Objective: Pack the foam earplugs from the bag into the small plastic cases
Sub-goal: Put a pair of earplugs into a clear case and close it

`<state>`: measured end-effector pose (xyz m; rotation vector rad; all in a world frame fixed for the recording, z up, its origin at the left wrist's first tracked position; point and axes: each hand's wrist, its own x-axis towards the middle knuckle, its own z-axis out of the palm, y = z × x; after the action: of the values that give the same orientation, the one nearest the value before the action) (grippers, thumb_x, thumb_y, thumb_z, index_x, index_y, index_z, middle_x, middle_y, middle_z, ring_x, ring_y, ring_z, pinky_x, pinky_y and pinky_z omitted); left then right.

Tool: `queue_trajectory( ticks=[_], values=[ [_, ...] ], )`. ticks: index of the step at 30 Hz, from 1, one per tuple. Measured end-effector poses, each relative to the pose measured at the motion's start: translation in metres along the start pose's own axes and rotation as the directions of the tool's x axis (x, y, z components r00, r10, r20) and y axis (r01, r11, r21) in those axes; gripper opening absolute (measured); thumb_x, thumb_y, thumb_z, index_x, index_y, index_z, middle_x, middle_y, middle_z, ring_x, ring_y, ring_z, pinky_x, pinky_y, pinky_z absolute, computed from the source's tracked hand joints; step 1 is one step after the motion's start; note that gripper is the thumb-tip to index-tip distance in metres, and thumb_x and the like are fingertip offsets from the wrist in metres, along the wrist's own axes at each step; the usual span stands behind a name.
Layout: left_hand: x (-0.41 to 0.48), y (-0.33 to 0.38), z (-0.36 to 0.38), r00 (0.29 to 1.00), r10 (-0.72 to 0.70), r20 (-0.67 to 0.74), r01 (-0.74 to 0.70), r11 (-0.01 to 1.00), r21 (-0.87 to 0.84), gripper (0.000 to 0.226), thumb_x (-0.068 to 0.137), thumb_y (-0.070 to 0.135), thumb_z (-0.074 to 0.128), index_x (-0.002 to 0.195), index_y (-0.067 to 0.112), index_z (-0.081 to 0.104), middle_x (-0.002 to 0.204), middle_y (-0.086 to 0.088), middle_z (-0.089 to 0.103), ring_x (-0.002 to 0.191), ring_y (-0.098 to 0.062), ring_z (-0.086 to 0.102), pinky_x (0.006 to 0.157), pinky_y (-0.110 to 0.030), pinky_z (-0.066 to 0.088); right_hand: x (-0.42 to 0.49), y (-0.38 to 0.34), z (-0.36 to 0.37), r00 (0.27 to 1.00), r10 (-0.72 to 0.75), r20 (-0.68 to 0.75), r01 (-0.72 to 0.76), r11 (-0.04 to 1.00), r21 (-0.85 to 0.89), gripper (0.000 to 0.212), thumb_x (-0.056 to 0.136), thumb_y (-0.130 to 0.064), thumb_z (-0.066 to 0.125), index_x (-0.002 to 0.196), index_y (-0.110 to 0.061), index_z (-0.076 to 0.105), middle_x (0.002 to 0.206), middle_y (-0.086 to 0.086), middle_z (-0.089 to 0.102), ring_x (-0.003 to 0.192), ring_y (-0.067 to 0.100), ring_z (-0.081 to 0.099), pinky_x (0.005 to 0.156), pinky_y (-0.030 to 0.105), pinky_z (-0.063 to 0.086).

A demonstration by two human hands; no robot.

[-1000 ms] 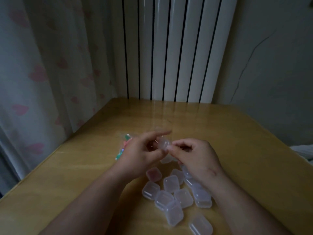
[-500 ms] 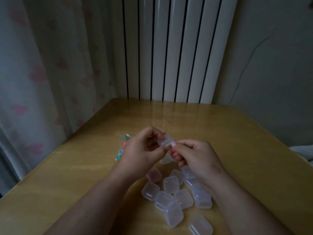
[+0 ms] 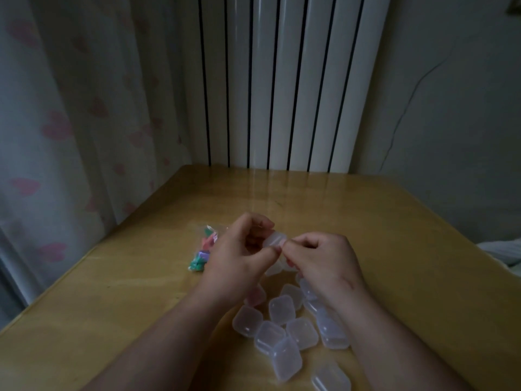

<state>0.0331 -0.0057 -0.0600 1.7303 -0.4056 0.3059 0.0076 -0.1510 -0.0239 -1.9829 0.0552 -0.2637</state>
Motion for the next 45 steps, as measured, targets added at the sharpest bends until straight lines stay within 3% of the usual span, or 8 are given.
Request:
queue_trajectory(
  ticks=[5, 11, 16, 20, 23, 29, 35, 45],
  values=[
    [0.003, 0.008, -0.001, 0.995, -0.022, -0.1, 0.011, 0.994, -0.108, 0.018, 0.09, 0.017, 0.065, 0.093, 0.035, 0.063, 0.088, 0.0, 0.07, 0.082, -0.014, 0.067, 0.068, -0.027, 0.05, 0.002, 0.004, -0.001, 0.999, 0.017, -0.031, -0.017, 1.0, 0.006, 0.017, 0.07, -0.023, 0.068, 0.056, -0.014, 0.07, 0.053, -0.001, 0.062, 0.051, 0.004, 0.052, 0.05, 0.019, 0.039],
    [0.002, 0.012, -0.009, 0.993, -0.081, -0.086, 0.064, 0.981, -0.183, 0.05, 0.095, -0.009, 0.041, 0.102, 0.032, 0.067, 0.092, -0.01, 0.068, 0.077, -0.021, 0.069, 0.066, -0.029, 0.057, 0.003, 0.006, -0.006, 0.998, 0.011, 0.059, -0.02, 0.987, 0.159, 0.015, 0.081, -0.016, 0.069, 0.068, -0.02, 0.076, 0.062, -0.002, 0.07, 0.055, 0.006, 0.059, 0.062, 0.029, 0.053],
    [0.001, 0.004, -0.01, 0.988, -0.153, 0.024, 0.154, 0.988, -0.03, 0.033, 0.085, 0.0, 0.066, 0.096, 0.031, 0.074, 0.097, -0.001, 0.074, 0.083, -0.018, 0.073, 0.074, -0.04, 0.061, 0.006, 0.012, -0.009, 0.998, -0.012, 0.054, -0.001, 0.972, 0.236, 0.017, 0.088, -0.01, 0.067, 0.08, -0.023, 0.074, 0.068, -0.001, 0.074, 0.061, 0.006, 0.067, 0.061, 0.019, 0.054],
    [0.001, 0.005, -0.007, 0.993, -0.106, -0.06, 0.113, 0.985, 0.13, 0.038, 0.081, 0.011, 0.078, 0.098, 0.042, 0.067, 0.091, 0.008, 0.073, 0.081, -0.003, 0.07, 0.064, -0.022, 0.056, 0.008, 0.01, -0.012, 0.995, -0.085, -0.054, 0.097, 0.954, 0.282, 0.023, 0.089, -0.002, 0.064, 0.083, -0.024, 0.07, 0.077, 0.0, 0.075, 0.071, 0.013, 0.072, 0.067, 0.023, 0.058],
    [0.003, 0.005, -0.007, 0.993, -0.102, -0.063, 0.11, 0.982, 0.153, 0.039, 0.078, 0.011, 0.08, 0.096, 0.043, 0.067, 0.095, 0.011, 0.071, 0.083, -0.003, 0.068, 0.068, -0.024, 0.058, 0.003, 0.006, -0.01, 0.984, -0.168, -0.066, 0.18, 0.929, 0.323, 0.02, 0.089, 0.0, 0.064, 0.089, -0.02, 0.064, 0.08, -0.004, 0.075, 0.071, 0.006, 0.071, 0.058, 0.017, 0.054],
    [0.001, 0.006, -0.006, 0.995, -0.098, -0.02, 0.1, 0.985, 0.141, 0.036, 0.075, 0.015, 0.083, 0.097, 0.039, 0.068, 0.09, 0.017, 0.072, 0.084, 0.003, 0.068, 0.068, -0.015, 0.052, 0.0, 0.009, 0.003, 0.951, -0.303, -0.056, 0.306, 0.951, 0.052, 0.014, 0.079, -0.022, 0.077, 0.075, -0.029, 0.066, 0.073, -0.02, 0.07, 0.066, -0.006, 0.063, 0.056, 0.008, 0.044],
    [0.002, 0.005, -0.008, 0.991, -0.137, -0.005, 0.137, 0.989, 0.059, 0.035, 0.075, 0.012, 0.083, 0.102, 0.032, 0.07, 0.094, 0.01, 0.073, 0.091, -0.007, 0.07, 0.079, -0.03, 0.059, 0.004, 0.015, 0.002, 0.869, -0.482, -0.109, 0.445, 0.86, -0.251, 0.002, 0.081, -0.032, 0.075, 0.081, -0.031, 0.072, 0.08, -0.027, 0.056, 0.078, -0.005, 0.052, 0.06, 0.008, 0.033],
    [0.003, 0.003, -0.009, 0.983, -0.184, 0.006, 0.184, 0.983, -0.026, 0.036, 0.071, 0.01, 0.086, 0.097, 0.032, 0.073, 0.093, 0.005, 0.075, 0.091, -0.012, 0.071, 0.084, -0.042, 0.06, 0.009, 0.021, 0.006, 0.879, -0.458, -0.134, 0.424, 0.878, -0.224, 0.003, 0.08, -0.026, 0.078, 0.081, -0.029, 0.076, 0.077, -0.015, 0.054, 0.07, -0.003, 0.051, 0.057, 0.009, 0.034]
  ],
)
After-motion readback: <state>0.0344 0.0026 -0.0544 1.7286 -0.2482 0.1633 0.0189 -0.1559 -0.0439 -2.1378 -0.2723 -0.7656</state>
